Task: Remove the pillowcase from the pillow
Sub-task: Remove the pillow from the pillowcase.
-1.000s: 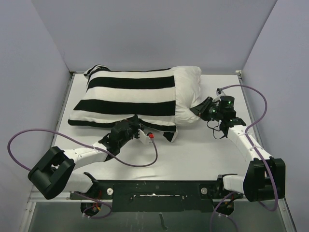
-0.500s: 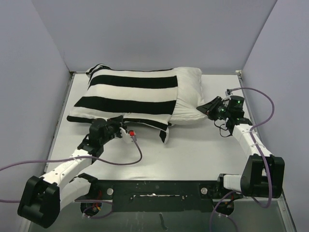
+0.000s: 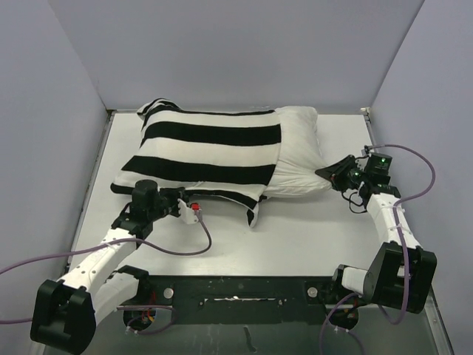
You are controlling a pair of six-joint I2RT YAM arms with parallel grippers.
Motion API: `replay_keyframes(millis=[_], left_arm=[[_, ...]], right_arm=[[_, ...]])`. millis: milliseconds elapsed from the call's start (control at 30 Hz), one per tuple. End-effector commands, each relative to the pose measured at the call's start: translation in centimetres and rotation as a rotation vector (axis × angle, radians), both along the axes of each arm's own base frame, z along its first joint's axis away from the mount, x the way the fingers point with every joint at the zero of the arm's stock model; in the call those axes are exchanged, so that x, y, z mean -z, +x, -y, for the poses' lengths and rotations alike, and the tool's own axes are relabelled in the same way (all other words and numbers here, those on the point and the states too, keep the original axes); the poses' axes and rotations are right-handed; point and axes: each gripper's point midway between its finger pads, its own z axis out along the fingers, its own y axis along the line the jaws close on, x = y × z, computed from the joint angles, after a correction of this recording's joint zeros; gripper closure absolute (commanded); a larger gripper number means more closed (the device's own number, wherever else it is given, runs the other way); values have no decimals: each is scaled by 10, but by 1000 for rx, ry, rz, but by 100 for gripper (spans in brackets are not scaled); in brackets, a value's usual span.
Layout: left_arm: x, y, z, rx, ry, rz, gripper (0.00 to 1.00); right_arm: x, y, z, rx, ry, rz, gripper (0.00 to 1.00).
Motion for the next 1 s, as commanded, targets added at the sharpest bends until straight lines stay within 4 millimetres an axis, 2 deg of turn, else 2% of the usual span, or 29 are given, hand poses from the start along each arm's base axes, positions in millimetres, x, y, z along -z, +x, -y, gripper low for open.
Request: replay_keyframes(millis=[0, 67, 133, 200, 233, 267, 367, 467, 533, 633, 767, 833, 900, 933, 967], left_arm=[[3, 6, -76, -327, 136, -122, 100], [-7, 0, -64, -291, 84, -177, 100], [-16, -4, -53, -254, 42, -213, 100], [-20, -6, -46, -227, 35, -230, 100], [-20, -7, -46, -224, 38, -238, 100], [-18, -8, -46, -220, 45, -245, 100], [-11, -11, -48, -212, 70, -267, 100], [-7, -14, -48, -201, 79, -274, 100], [-8, -14, -47, -198, 75, -277, 100], [-8, -15, -47, -197, 72, -283, 100], [-3, -23, -42, -164, 73, -320, 100], [-3, -26, -39, -146, 61, -337, 100], [-8, -32, -32, -121, 38, -375, 100], [-11, -36, -28, -111, 23, -398, 100], [-20, -38, -22, -103, -2, -421, 89]], right_arm=[[-28, 33, 75, 232, -227, 131, 94], [-37, 45, 58, 159, -234, 178, 68], [-50, 58, 51, 121, -243, 233, 35], [-64, 73, 51, 111, -226, 298, 17], [-68, 81, 53, 115, -223, 320, 6], [-72, 91, 54, 118, -219, 339, 1], [-80, 127, 39, 72, -166, 378, 2], [-87, 163, 4, -12, -141, 404, 2], [-85, 176, -26, -67, -152, 421, 2], [-72, 182, -64, -121, -140, 408, 2], [-41, 176, -103, -167, -140, 362, 2], [-35, 172, -121, -188, -116, 378, 2], [-46, 173, -137, -223, -57, 463, 2], [-60, 176, -146, -251, -15, 533, 3], [-73, 177, -153, -286, 19, 576, 11]])
